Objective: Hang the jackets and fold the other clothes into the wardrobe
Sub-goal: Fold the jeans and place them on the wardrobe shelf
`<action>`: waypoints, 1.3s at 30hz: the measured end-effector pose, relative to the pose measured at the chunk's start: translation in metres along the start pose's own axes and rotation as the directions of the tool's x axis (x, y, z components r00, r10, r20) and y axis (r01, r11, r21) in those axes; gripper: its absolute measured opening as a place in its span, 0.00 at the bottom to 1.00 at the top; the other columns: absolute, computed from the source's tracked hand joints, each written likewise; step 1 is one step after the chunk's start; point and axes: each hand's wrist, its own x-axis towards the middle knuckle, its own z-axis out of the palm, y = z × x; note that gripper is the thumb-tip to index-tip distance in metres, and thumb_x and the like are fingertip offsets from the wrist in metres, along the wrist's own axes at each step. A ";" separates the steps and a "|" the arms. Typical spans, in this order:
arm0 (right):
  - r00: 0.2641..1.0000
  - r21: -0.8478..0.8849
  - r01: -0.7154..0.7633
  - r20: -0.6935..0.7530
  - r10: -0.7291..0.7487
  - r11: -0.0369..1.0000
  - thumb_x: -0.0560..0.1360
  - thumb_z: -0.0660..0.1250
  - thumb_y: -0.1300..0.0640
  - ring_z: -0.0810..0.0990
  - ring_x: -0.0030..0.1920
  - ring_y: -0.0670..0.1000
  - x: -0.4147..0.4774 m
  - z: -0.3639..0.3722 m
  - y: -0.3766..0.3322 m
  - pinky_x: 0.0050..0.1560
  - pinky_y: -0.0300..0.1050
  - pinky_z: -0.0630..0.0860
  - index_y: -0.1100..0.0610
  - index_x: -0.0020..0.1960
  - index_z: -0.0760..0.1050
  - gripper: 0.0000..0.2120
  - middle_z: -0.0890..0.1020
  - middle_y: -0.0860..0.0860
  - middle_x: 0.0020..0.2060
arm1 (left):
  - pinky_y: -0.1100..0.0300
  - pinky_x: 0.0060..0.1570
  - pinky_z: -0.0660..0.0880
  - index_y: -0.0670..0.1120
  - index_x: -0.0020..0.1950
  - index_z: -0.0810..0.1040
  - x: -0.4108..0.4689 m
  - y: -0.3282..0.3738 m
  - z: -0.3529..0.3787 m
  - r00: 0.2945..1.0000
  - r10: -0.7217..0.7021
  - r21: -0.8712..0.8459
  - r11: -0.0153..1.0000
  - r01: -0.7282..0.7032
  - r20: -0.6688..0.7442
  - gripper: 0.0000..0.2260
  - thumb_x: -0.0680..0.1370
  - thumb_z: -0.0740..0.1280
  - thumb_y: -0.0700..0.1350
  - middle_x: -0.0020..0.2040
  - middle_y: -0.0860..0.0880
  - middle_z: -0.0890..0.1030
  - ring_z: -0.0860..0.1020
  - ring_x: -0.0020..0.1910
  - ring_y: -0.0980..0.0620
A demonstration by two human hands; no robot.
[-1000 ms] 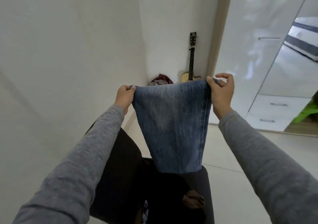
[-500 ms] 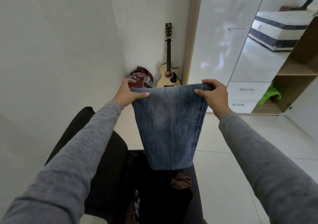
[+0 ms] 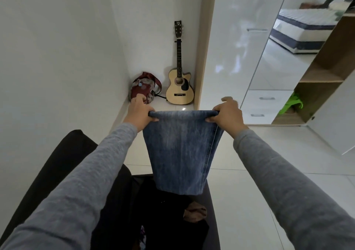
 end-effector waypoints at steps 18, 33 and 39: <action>0.985 0.099 0.056 -0.169 -0.039 0.993 0.75 0.62 0.59 0.78 0.39 0.55 0.045 0.033 -0.008 0.36 0.43 0.70 0.54 0.43 0.81 0.09 0.81 0.52 0.37 | 0.52 0.42 0.75 0.45 0.51 0.81 0.030 -0.022 0.030 0.967 0.043 0.127 0.992 -0.011 -0.252 0.10 0.79 0.61 0.40 0.46 0.42 0.82 0.78 0.44 0.41; 0.958 -0.115 -0.065 0.269 0.095 0.991 0.76 0.60 0.58 0.80 0.51 0.54 -0.254 0.225 0.110 0.45 0.43 0.72 0.50 0.52 0.81 0.12 0.83 0.51 0.50 | 0.67 0.41 0.72 0.48 0.40 0.82 -0.314 -0.083 0.228 0.953 0.098 -0.082 0.994 -0.078 0.285 0.16 0.56 0.81 0.42 0.36 0.53 0.81 0.79 0.36 0.57; 0.878 -0.138 -0.012 0.472 0.077 0.990 0.75 0.61 0.57 0.79 0.52 0.53 -0.283 0.259 0.138 0.42 0.41 0.70 0.53 0.52 0.79 0.09 0.82 0.51 0.50 | 0.68 0.35 0.68 0.49 0.40 0.76 -0.364 -0.098 0.269 0.927 0.114 -0.125 0.989 -0.073 0.357 0.14 0.61 0.69 0.33 0.33 0.54 0.75 0.74 0.29 0.57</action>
